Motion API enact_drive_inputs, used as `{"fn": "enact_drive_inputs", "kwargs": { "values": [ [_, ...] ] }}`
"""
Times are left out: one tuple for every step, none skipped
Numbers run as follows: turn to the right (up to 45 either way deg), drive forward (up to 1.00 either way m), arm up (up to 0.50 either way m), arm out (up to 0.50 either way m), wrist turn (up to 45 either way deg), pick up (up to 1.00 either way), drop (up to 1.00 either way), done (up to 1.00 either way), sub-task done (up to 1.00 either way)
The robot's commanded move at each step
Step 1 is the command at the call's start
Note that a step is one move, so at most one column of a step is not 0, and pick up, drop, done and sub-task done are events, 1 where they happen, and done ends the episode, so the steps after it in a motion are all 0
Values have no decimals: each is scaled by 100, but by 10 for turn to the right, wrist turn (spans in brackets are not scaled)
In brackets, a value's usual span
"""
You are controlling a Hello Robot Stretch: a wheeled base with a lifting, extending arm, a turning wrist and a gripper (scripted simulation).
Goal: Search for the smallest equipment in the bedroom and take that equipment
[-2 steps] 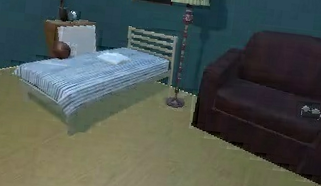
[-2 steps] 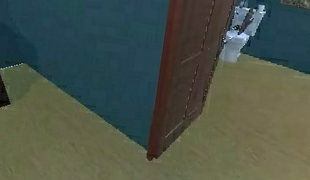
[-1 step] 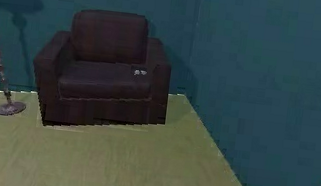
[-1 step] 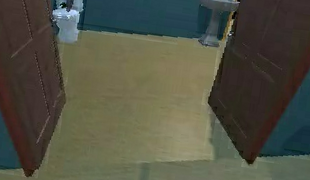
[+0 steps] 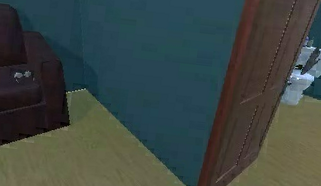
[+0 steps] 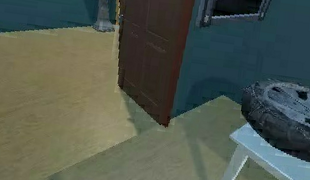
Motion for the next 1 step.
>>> {"fn": "enact_drive_inputs", "kwargs": {
  "values": [
    [0, 20, 0, 0, 0, 0, 0, 0, 0]
  ]
}}
